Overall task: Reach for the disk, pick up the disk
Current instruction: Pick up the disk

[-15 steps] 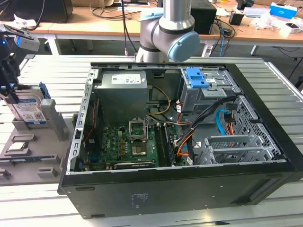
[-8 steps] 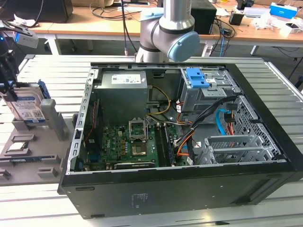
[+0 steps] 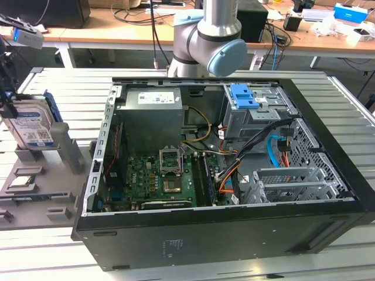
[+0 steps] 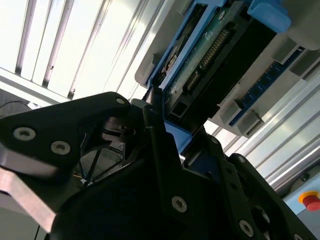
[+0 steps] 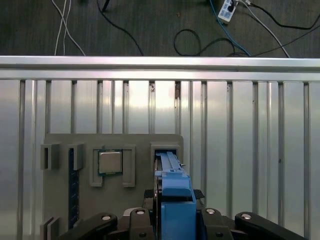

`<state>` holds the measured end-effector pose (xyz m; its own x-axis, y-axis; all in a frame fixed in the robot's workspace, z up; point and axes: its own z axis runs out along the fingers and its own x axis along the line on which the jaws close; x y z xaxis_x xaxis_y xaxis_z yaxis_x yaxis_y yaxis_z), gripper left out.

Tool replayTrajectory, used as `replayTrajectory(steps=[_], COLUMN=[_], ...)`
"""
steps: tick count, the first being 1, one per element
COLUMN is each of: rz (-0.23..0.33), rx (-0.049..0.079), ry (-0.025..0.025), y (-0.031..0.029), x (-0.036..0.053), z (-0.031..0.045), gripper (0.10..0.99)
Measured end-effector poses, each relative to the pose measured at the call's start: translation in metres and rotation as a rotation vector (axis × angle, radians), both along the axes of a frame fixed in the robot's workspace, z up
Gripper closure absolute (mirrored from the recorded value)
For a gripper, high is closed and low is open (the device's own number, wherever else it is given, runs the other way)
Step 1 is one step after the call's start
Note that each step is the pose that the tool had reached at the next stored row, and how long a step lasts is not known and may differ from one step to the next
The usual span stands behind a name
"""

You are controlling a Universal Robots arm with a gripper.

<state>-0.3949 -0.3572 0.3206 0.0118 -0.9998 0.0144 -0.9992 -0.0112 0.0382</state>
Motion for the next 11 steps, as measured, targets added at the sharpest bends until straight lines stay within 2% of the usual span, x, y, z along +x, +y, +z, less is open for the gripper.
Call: replayTrajectory(steps=[11], rz=[0.0], rx=[-0.001], ry=[0.0], y=[0.0013], x=[0.0007], z=[0.0302], gripper=[0.718])
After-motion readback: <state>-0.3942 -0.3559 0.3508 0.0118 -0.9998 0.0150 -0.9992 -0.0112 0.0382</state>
